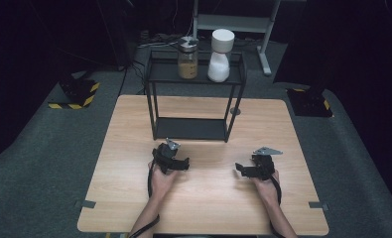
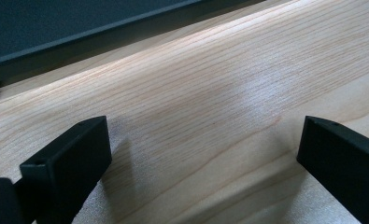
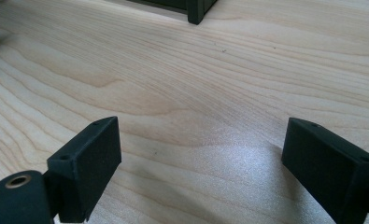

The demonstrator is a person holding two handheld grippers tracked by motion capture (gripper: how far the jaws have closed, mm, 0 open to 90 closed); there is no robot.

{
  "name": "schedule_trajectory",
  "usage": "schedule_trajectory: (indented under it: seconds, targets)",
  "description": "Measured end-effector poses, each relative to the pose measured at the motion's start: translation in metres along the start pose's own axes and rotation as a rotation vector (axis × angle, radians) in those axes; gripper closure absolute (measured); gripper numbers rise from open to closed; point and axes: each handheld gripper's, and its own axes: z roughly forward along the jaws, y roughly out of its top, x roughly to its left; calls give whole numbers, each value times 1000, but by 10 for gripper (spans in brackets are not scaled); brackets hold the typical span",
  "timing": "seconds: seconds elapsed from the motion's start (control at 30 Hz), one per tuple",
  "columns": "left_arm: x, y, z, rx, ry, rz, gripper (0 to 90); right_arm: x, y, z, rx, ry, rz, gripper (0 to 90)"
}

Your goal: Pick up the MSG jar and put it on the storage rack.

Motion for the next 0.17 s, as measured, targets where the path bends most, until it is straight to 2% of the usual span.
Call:
schedule_trajectory:
  seconds: [0.17]
  targets:
    - [0, 0, 0, 2, -1, 0, 19, 2, 1, 0, 8, -7, -8, 113]
